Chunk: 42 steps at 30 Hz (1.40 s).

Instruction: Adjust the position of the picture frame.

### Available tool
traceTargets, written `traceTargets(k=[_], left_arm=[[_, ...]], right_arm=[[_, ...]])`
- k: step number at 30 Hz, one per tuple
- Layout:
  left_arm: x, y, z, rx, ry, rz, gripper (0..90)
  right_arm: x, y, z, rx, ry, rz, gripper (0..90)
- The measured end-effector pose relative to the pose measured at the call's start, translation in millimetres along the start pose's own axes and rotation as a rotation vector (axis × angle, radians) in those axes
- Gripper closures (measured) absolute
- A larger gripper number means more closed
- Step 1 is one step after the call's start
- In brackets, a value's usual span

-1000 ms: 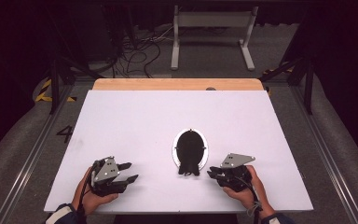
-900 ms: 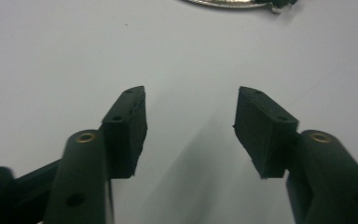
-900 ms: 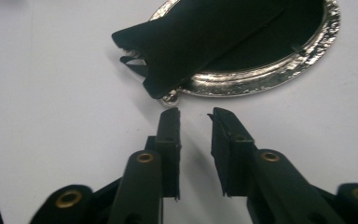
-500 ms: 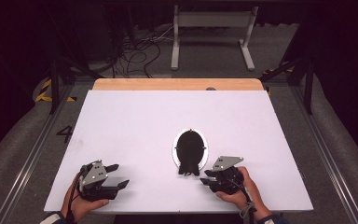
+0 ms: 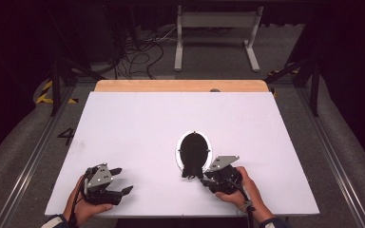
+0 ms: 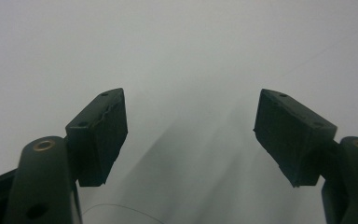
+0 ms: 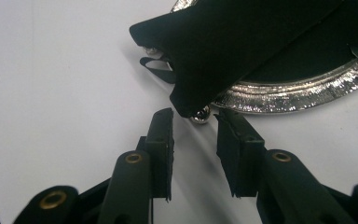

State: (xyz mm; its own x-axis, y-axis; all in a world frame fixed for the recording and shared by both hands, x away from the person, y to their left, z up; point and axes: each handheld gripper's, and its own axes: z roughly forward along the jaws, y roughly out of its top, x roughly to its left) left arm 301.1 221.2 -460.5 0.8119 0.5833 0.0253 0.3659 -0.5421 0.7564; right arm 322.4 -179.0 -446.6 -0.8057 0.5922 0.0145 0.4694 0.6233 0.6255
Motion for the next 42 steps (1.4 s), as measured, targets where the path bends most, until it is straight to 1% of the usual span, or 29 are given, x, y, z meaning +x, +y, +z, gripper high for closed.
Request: traceTargets(k=[4,7,9,10,12,15,19,20,21,24,25,26,29,31,32,33,34,36,39,42], left_arm=[[-0.5,0.6,2.1,0.006,-0.014,0.001,24.7],[-0.4,0.9,2.9,0.008,-0.016,0.004,24.4],[-0.9,1.1,3.7,0.01,-0.017,0.002,23.9],[-0.9,1.1,3.7,0.009,-0.018,0.003,24.0],[-1.0,1.2,3.6,0.01,-0.016,0.001,24.0],[-0.3,1.5,4.2,0.01,-0.016,0.001,22.6],[0.1,2.7,7.9,0.019,-0.016,-0.001,21.5],[-0.6,3.1,9.2,0.02,-0.024,0.0,21.4],[-0.7,3.3,9.5,0.021,-0.023,0.007,21.3],[-1.5,3.8,10.5,0.028,-0.026,0.01,21.1],[-1.5,3.8,10.5,0.028,-0.026,0.01,20.8],[-1.4,3.8,10.7,0.028,-0.028,0.01,20.7],[-1.1,4.0,11.7,0.031,-0.025,0.011,20.7],[-1.2,4.1,12.6,0.034,-0.027,0.006,20.1],[-1.2,4.1,12.6,0.034,-0.027,0.006,19.9],[-1.4,4.3,13.1,0.036,-0.025,0.006,19.9],[-1.5,4.5,13.4,0.04,-0.025,0.009,19.9],[-1.8,4.6,13.8,0.041,-0.026,0.01,19.6],[-1.8,4.6,14.0,0.043,-0.025,0.009,19.4],[-1.6,4.6,14.4,0.048,-0.023,0.006,19.3]], right_arm=[[-2.2,1.4,2.3,-0.011,0.013,-0.005,67.8],[-3.0,1.2,2.4,-0.015,0.022,0.0,67.7],[-4.1,0.7,3.1,-0.031,0.034,0.018,65.4],[-4.8,0.5,3.7,-0.038,0.039,0.029,65.1],[-5.3,0.5,3.9,-0.041,0.043,0.034,65.1],[-7.8,0.2,5.0,-0.055,0.068,0.063,64.6],[-9.7,-0.6,5.8,-0.069,0.085,0.094,64.1],[-10.4,-1.0,5.9,-0.074,0.094,0.107,64.0],[-11.9,-1.7,6.3,-0.083,0.11,0.132,63.9],[-15.2,-2.9,7.3,-0.101,0.14,0.179,62.7],[-15.2,-2.9,7.3,-0.101,0.14,0.179,62.7],[-17.6,-3.6,7.9,-0.119,0.162,0.223,61.9],[-19.8,-4.3,8.2,-0.134,0.183,0.253,59.6],[-21.1,-4.8,8.2,-0.144,0.2,0.291,58.8],[-21.1,-4.8,8.2,-0.144,0.2,0.291,58.8],[-21.9,-4.9,8.1,-0.148,0.209,0.312,58.3],[-24.0,-5.6,8.3,-0.157,0.222,0.346,58.5],[-27.1,-7.1,8.4,-0.167,0.242,0.383,59.5],[-28.2,-7.3,5.8,-0.175,0.252,0.401,60.4],[-27.8,-6.7,2.6,-0.18,0.249,0.4,61.5]])
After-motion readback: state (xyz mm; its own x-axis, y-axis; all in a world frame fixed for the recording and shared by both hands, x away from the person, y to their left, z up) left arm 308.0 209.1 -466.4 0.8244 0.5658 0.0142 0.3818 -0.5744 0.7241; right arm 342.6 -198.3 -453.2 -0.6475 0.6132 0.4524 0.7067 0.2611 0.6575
